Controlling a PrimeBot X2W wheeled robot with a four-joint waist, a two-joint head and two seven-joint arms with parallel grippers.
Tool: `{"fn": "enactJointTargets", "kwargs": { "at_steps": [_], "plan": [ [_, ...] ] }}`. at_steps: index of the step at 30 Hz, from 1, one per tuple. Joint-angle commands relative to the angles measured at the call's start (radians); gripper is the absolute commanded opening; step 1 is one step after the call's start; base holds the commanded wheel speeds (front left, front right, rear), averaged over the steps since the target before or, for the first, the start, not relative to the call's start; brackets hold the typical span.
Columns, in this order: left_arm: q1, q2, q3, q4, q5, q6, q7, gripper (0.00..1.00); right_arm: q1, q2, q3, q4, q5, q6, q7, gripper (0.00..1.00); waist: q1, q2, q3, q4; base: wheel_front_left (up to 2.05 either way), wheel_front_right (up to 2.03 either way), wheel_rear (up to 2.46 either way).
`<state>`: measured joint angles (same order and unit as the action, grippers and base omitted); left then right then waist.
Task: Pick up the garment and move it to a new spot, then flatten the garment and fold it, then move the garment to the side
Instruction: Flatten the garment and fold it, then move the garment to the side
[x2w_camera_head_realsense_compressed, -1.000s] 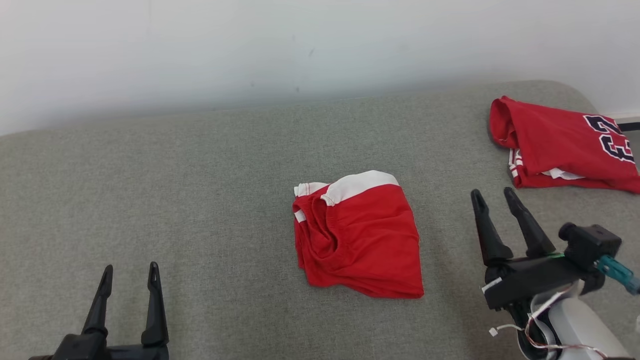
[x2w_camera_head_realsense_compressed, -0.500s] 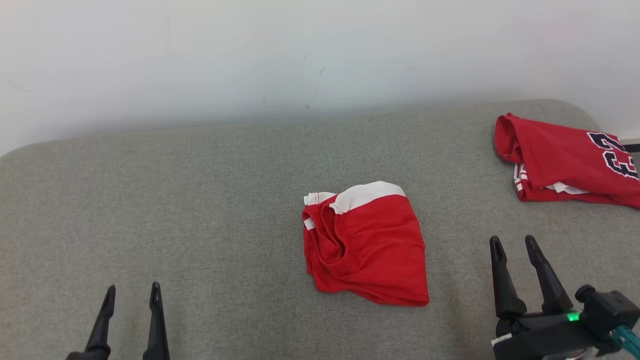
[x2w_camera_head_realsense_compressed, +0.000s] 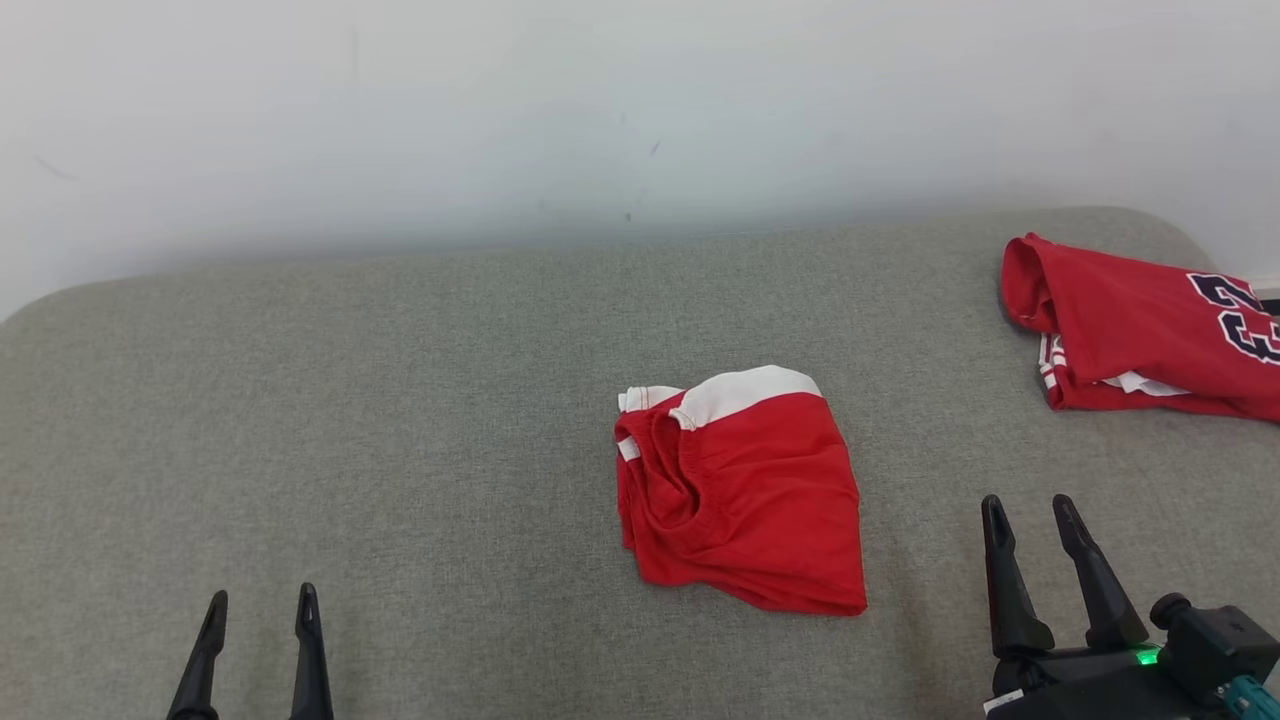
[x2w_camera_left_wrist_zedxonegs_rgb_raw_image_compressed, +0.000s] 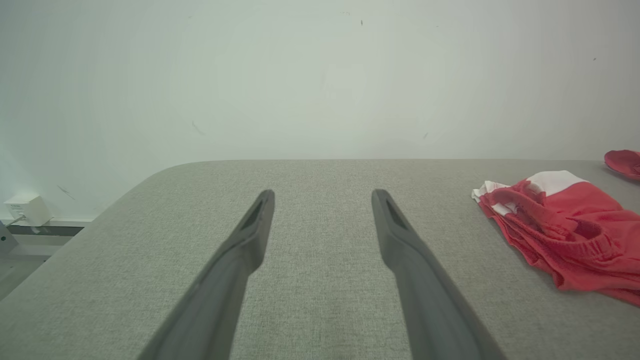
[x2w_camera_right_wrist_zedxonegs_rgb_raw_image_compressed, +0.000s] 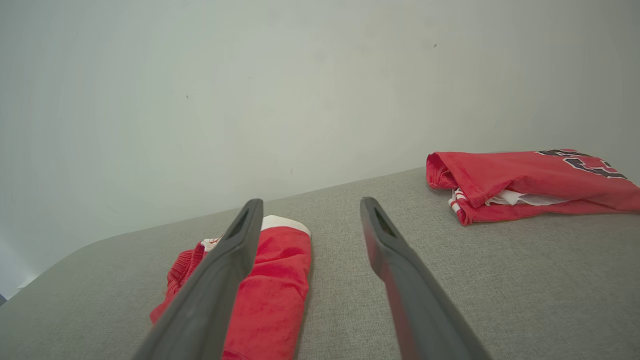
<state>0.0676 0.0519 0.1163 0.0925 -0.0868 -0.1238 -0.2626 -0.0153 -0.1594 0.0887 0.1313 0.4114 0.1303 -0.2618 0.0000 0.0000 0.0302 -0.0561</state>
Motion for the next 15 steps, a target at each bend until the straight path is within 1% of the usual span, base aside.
{"fn": "enactJointTargets", "kwargs": {
  "at_steps": [1,15],
  "plan": [
    [0.008,-0.001,0.004,-0.003,0.005,0.0,-0.003,1.0,0.014,0.004,-0.002,-0.003,-0.009,0.0,-0.004,1.0,0.0,0.0,0.0,0.001,0.0,0.0,0.0],
    [0.013,-0.002,0.005,-0.013,0.007,-0.001,-0.003,1.0,0.017,0.009,0.002,0.003,-0.01,0.0,-0.004,1.0,0.0,0.0,0.0,-0.003,0.0,0.0,0.0]
  ]
}}
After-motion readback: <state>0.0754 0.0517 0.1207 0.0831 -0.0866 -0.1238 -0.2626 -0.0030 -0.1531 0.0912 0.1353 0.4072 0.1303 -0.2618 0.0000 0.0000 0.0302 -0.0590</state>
